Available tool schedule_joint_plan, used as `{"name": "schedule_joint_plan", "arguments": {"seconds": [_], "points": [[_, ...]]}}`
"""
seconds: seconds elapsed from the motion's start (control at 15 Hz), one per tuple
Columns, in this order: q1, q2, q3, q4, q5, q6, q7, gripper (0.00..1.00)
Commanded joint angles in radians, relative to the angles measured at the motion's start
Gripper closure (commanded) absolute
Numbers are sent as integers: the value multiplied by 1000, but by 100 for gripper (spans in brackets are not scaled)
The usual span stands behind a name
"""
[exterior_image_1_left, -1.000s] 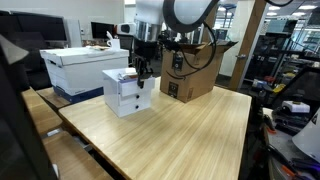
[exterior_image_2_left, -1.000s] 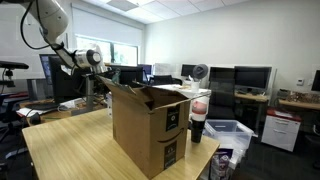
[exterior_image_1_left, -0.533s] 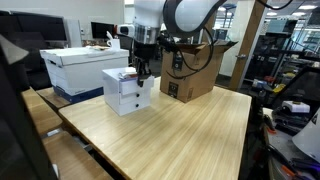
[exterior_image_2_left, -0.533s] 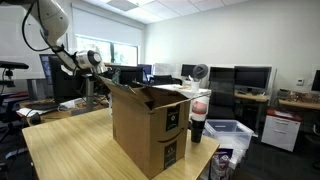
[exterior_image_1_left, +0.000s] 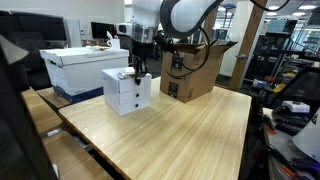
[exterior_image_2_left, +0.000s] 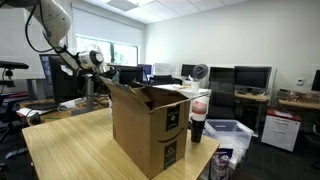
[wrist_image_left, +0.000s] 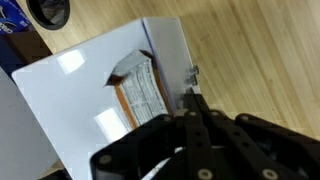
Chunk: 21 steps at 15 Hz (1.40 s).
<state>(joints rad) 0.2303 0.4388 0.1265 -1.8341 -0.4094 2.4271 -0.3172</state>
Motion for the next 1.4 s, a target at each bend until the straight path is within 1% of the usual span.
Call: {"name": "schedule_joint_plan", "arguments": {"seconds": [0.0,0.53,1.07,1.2,1.33], "points": [[9,15,-16,28,-31,17,36,95],[27,21,-33,57,-56,-1,51,95],[53,61,-67,111,-101,-48,125,95],[53,72,-67,128,-100,-69,131,95],[43,86,-55,146,-78,-90,104,95]]}}
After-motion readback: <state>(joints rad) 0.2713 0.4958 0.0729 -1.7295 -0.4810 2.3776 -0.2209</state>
